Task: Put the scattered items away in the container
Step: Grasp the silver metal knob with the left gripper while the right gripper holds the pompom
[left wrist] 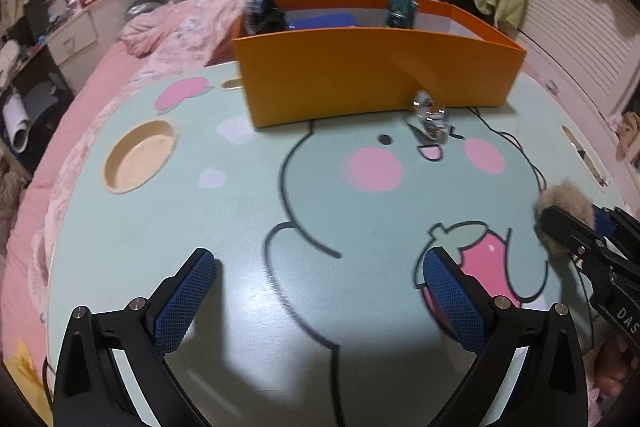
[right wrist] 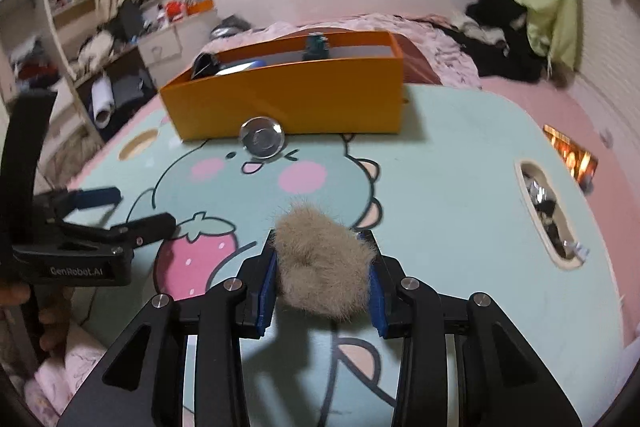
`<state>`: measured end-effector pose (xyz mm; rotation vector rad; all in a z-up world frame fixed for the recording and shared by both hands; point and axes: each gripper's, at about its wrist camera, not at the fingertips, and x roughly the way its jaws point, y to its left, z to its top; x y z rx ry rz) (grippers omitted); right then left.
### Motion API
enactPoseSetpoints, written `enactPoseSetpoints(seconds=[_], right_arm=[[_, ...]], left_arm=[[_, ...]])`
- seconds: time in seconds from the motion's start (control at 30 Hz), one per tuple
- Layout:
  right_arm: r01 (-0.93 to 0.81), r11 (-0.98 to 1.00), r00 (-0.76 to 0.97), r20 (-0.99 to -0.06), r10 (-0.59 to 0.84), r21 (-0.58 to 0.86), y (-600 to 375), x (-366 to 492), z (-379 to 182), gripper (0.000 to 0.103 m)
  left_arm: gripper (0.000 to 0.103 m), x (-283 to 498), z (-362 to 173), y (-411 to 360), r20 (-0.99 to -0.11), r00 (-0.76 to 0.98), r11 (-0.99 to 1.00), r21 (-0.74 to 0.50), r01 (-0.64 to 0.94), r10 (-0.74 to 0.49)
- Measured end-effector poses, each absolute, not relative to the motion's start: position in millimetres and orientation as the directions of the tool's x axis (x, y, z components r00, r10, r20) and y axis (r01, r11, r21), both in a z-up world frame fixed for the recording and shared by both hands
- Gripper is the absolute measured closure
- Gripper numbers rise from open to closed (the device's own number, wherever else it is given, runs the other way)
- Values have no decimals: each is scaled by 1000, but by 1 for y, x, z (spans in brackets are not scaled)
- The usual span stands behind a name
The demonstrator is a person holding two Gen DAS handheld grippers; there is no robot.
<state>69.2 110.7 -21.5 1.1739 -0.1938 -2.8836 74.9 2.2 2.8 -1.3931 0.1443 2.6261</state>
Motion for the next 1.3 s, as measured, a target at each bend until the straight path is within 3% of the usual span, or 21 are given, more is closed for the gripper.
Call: enactPoseSetpoints(seconds=[0.23, 0.3, 0.43, 0.53, 0.67, 0.7, 0.9, 1.1, 1.27, 1.3], right_arm=[[-18, -991, -724, -685, -79, 133, 107, 70, -24, 64], [-16, -990, -727, -681, -86, 142, 108, 71, -25, 64], [-12, -986, -732, -673, -103, 164, 113, 72, -27, 64], [-9, -986, -734, -671, -108, 168, 113, 73, -27, 64], [-6, -985, -736, -667, -112, 171, 113, 73, -28, 64], [-5, -985, -737, -667, -112, 171, 113, 73, -28, 64], [-4, -985, -738, -666, -114, 174, 114, 72, -29, 64], [-4, -986, -737, -667, -112, 170, 114, 71, -30, 64], [-4, -988, -735, -670, -101, 153, 112, 70, -31, 64], [-2, -989, -735, -670, -101, 151, 112, 70, -31, 63]], left_arm=[[2, 57, 41, 29, -740, -648, -978, -63, -201, 180], [15, 45, 44, 40, -741, -649, -979, -58, -196, 174], [24, 23, 37, 69, -774, -612, -974, -28, -225, 164], [37, 11, 25, 84, -797, -587, -972, -1, -235, 142], [71, 4, 12, 95, -813, -574, -969, 51, -241, 99], [75, 4, 12, 94, -811, -578, -970, 55, -238, 96], [76, 40, 35, 66, -759, -630, -970, -8, -244, 165], [75, 88, 39, 38, -720, -675, -965, 30, -262, 161], [75, 89, 26, 14, -729, -652, -972, -76, -224, 208], [70, 87, 24, 10, -729, -648, -971, -99, -216, 218]])
